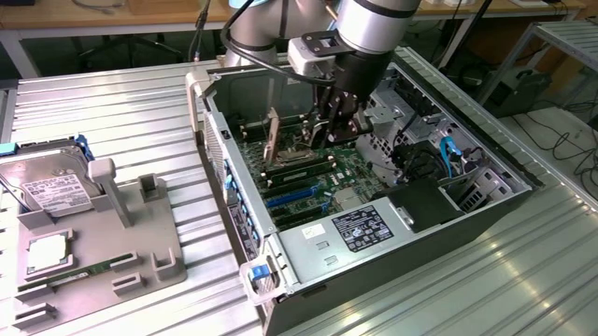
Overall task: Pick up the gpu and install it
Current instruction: 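Insert the gpu into the slot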
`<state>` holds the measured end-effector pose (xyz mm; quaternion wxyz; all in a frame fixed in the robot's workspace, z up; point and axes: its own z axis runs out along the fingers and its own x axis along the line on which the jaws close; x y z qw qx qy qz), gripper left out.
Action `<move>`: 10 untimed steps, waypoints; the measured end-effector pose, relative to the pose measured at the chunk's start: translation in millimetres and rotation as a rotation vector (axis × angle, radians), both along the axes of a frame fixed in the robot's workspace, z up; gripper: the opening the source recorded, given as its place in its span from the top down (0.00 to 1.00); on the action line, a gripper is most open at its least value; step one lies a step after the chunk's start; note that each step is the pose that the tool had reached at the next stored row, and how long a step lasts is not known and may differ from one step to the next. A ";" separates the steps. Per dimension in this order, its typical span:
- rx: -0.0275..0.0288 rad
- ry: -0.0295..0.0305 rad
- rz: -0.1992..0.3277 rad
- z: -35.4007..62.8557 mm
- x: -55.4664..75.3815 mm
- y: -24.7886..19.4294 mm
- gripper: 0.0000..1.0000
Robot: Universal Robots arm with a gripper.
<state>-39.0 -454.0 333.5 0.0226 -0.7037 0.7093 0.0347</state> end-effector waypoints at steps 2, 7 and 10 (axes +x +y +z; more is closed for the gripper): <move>0.0014 0.0000 0.000 -1.2 -0.8 -0.4 0.73; 0.0043 0.0000 0.000 -5.7 -2.7 -1.9 0.73; 0.0049 -0.0002 0.000 -9.0 -3.5 -4.5 0.73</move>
